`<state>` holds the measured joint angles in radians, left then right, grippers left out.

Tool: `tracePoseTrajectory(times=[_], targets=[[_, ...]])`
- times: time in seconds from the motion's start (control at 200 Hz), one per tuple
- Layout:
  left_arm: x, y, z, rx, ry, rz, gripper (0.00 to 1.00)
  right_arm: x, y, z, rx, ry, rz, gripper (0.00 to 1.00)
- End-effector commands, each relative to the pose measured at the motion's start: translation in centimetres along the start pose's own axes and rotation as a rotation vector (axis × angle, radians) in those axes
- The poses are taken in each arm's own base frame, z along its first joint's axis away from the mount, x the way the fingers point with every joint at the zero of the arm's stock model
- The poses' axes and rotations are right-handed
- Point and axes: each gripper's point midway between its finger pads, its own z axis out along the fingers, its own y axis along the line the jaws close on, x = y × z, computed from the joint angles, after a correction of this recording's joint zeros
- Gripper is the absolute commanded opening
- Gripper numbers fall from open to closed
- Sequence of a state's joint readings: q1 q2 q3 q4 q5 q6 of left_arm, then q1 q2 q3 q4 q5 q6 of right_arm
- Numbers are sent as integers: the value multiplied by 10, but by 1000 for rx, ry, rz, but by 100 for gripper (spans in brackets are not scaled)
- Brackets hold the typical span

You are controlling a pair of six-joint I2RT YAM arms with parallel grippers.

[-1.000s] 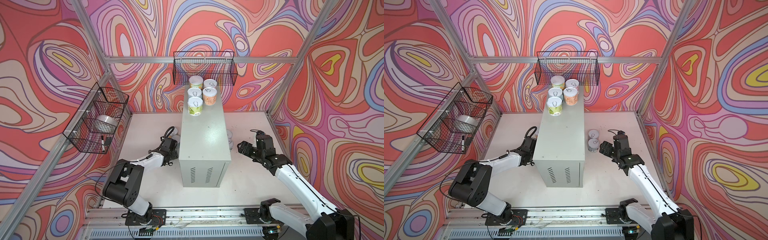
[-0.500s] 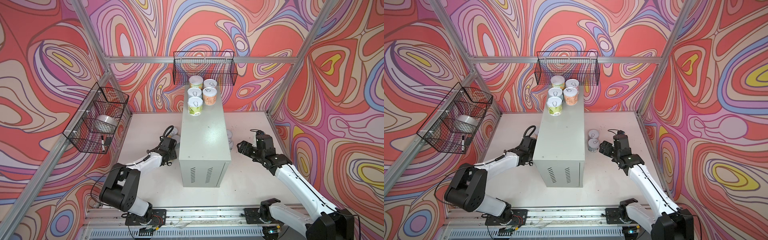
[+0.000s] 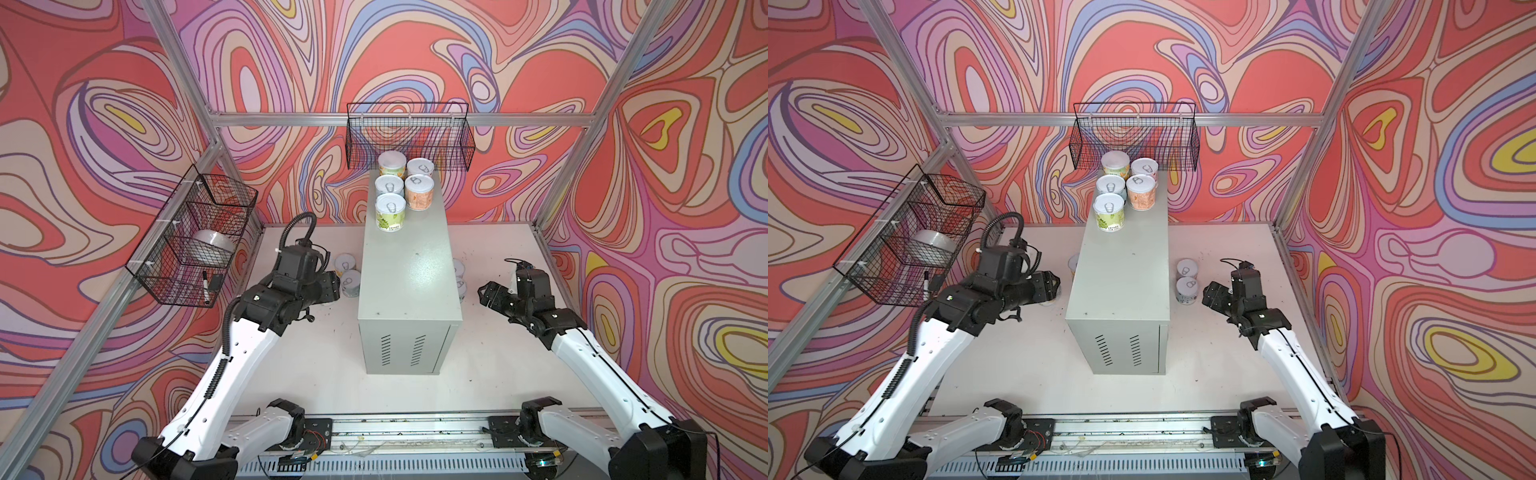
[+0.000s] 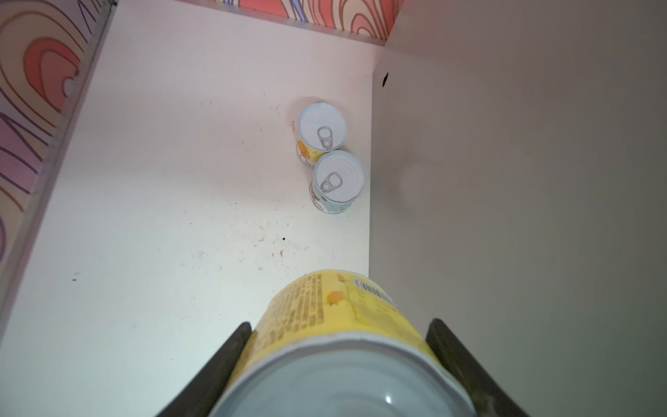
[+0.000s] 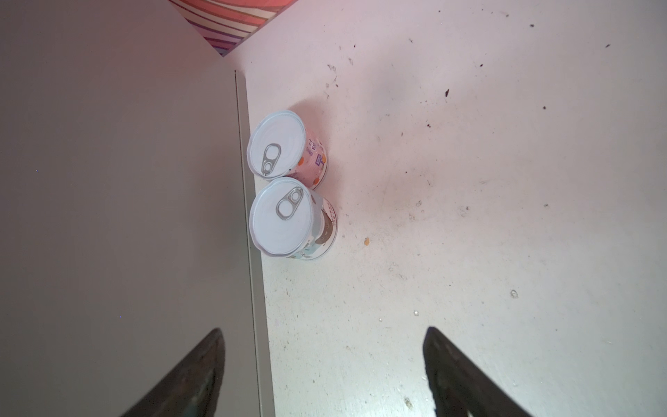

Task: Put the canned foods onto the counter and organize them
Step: 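Lift the yellow-labelled can with the left gripper up over the box top, then carry the yellow-labelled can over the box top and lower it near the green can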

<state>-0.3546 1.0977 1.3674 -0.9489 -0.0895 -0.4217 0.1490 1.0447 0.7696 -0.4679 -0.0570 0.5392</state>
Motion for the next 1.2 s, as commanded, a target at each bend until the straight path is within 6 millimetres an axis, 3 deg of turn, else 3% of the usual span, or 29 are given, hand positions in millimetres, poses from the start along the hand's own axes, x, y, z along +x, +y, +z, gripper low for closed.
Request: tracePoseTrajectory(times=[0.0,0.14,0.29,0.541,0.806,1.192], targets=[[-8,1,-47,-6,41,118,0,2,-3,-1,-16,-1,-6,88],[-45,-15,-88,40,0,177,0,0,-7,-7,-14,-19,-4,89],[-69,-34,-113,59,-73,247,0,-2,-10,-9,-12,-28,7,88],[-73,-82,-112,190,-99,273,0,-11,-4,-16,-25,-44,6,89],[-63,-143,-100,219,-107,436,0,-16,-2,-22,-21,-60,-3,88],[-62,-194,-69,231,-124,529,0,-20,-4,-26,-8,-74,-14,88]])
